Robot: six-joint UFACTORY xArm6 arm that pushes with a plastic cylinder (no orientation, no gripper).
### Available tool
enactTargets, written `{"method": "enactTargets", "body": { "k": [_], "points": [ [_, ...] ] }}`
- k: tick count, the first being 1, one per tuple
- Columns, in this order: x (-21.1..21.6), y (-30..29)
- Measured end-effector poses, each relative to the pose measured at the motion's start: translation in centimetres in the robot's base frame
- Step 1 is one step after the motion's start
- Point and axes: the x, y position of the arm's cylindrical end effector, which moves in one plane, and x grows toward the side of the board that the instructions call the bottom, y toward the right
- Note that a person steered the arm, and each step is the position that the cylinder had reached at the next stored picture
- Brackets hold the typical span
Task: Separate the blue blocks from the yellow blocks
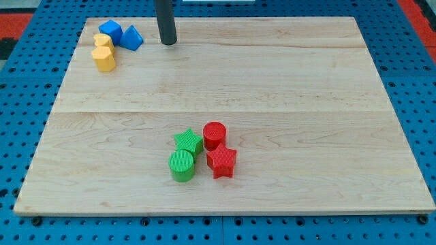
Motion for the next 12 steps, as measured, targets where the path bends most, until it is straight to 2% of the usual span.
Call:
{"method": "enactTargets", "body": {
  "k": [2, 3, 4, 5, 6, 7, 8, 9, 10, 11, 12],
  "points": [
    [0.7, 0.8],
    [6.0, 3.2],
    [15.9, -2.2],
    [19.2, -9.8],
    [17.6, -17.9],
    [12.1, -20.4],
    [5.4, -19.7],
    [0.5, -17.9],
    [-1.4, -12.5],
    [2.9, -6.3],
    [7.9, -4.0]
  ]
}}
